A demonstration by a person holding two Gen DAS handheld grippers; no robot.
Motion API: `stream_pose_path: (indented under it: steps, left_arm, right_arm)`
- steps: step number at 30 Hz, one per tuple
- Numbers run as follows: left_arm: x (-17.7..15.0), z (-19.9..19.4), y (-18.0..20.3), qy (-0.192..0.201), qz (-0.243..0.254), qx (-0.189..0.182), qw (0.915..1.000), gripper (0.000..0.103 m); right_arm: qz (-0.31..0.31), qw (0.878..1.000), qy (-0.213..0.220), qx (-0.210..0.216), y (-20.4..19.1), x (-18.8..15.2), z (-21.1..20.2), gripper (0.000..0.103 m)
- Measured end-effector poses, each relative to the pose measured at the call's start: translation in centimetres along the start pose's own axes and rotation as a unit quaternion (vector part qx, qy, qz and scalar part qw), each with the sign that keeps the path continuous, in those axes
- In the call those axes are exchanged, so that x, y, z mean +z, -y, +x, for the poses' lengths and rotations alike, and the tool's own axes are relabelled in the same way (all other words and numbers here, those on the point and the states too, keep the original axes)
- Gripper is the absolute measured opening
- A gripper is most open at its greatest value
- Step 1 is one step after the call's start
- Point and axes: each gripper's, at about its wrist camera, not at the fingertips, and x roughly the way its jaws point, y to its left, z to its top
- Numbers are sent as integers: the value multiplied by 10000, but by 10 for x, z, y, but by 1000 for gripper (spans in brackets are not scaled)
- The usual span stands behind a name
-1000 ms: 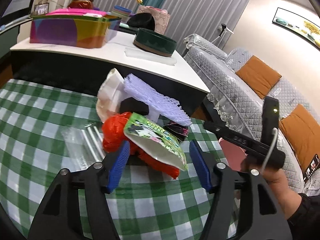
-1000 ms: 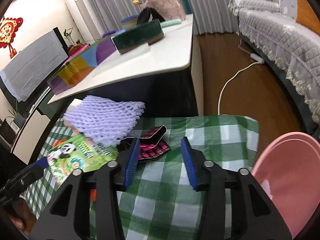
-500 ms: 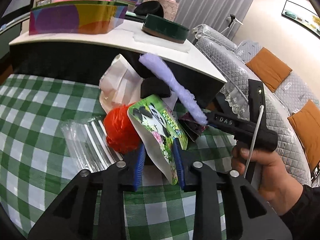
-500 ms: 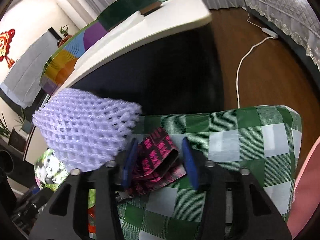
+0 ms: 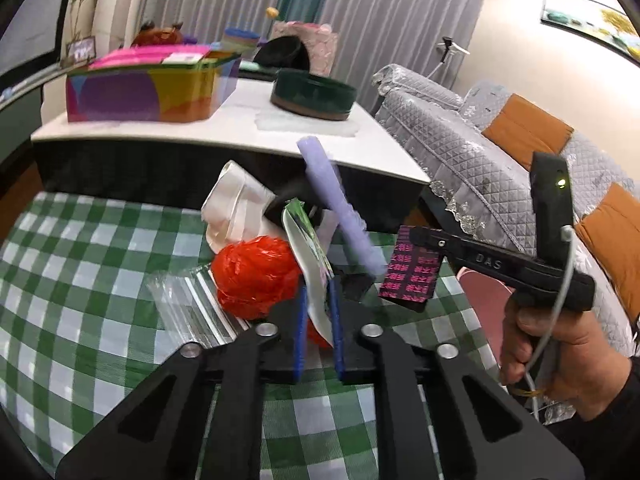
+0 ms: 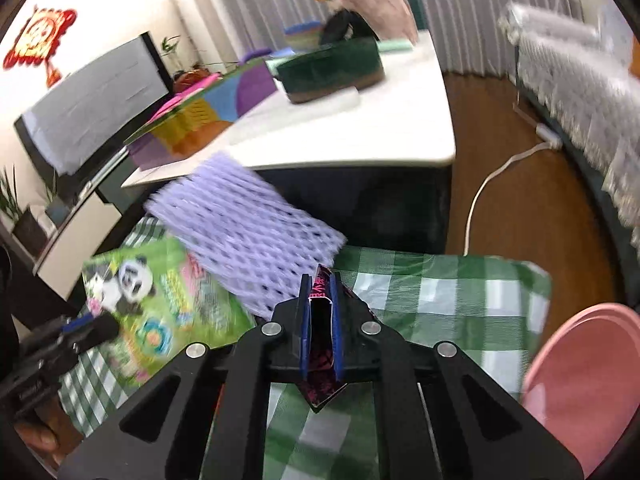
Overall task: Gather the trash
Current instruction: 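Grasp the pink-black packet with the right tool while the left tool grasps the green panda packet, then lift both held packets up off the table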
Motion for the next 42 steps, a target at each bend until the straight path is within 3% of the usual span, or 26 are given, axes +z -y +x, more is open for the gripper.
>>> stream_pose_path:
  steps: [9,23,31,42]
  left_arm:
    - [-7,-35,23,229,647,150,9975,2]
    - [-11,-88,28,662,849,76,9942,2]
    - [-23,-95,37,639,927,117,9936,1]
    - [-40,-94,75,589,1334,-160,9892,2]
  right_arm:
    - [-294,9984,302,-367,-11,-20,-63,9]
    - [-561,9941,769,-517,-31,-54,-150,9]
    - [-408,9910,1005,-780,-19,-70,-170,9]
    - [-507,9871,1118,-1032,-15,-85,-184,9]
